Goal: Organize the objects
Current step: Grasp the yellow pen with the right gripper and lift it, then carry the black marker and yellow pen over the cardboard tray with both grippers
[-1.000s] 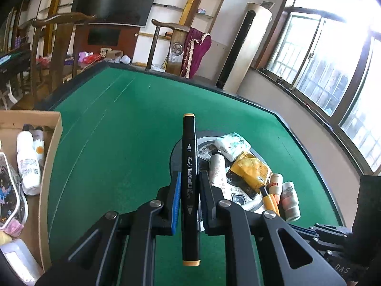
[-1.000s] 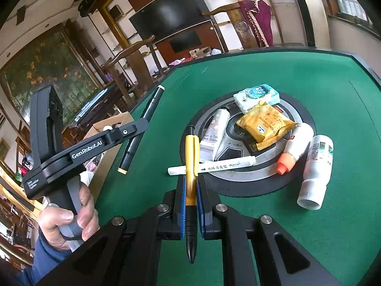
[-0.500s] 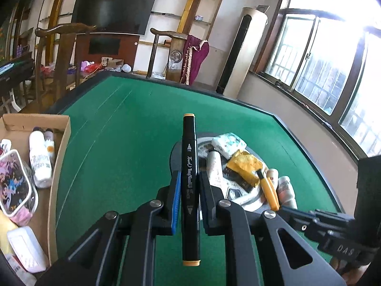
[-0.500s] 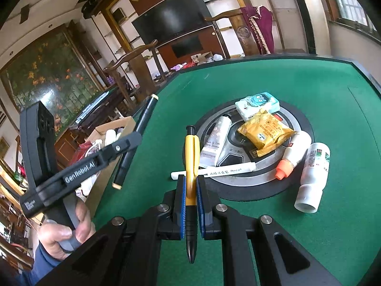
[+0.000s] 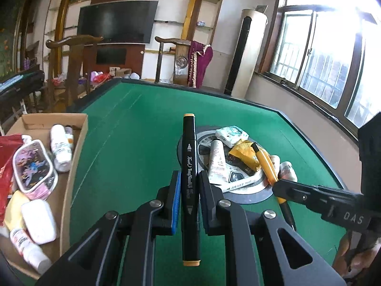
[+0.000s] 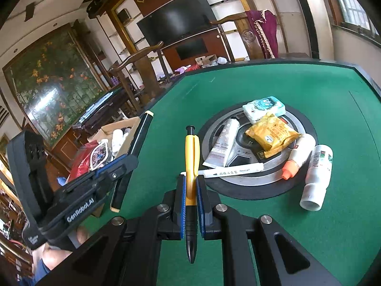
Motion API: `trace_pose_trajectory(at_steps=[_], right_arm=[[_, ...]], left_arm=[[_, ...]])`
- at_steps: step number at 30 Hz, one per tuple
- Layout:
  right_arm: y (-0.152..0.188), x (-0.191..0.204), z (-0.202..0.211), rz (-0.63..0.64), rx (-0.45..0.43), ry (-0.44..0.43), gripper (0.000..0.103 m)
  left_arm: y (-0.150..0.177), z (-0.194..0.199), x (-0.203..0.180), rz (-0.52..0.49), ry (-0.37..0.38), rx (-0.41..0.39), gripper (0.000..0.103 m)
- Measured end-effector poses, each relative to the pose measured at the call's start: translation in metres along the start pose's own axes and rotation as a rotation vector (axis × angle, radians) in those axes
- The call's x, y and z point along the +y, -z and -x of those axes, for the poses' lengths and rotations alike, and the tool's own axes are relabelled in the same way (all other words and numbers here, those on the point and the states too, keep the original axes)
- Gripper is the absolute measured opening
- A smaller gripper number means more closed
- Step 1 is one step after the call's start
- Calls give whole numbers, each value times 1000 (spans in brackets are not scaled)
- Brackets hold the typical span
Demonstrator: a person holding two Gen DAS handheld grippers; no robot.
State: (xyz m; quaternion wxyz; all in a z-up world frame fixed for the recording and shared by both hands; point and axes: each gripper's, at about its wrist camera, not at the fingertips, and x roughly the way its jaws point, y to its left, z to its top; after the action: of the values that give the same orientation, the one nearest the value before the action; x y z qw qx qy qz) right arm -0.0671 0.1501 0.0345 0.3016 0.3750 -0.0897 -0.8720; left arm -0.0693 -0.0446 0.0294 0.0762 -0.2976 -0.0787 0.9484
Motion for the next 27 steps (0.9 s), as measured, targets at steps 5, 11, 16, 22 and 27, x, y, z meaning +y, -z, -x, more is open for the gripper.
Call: trace_pose_trajectory(at_steps=[5,11,16,22,27], right_arm=[[4,13,1,13,1,-15,10],[11,32,2,20,5,-41,10],[14,50,-5,26,14,-57,10],[14,79,-20,52,36,-82,10],[7,106,-31,84,43,-99,10]], left_arm=[[4,14,-3,-21,-6,-14,14],[6,33,-1,-26,-24,-42,14],[7,52,10,-22,-37,-67,14],[6,76,33,7,-57,-100,14],[7,93,58,54,-73,-126,14]])
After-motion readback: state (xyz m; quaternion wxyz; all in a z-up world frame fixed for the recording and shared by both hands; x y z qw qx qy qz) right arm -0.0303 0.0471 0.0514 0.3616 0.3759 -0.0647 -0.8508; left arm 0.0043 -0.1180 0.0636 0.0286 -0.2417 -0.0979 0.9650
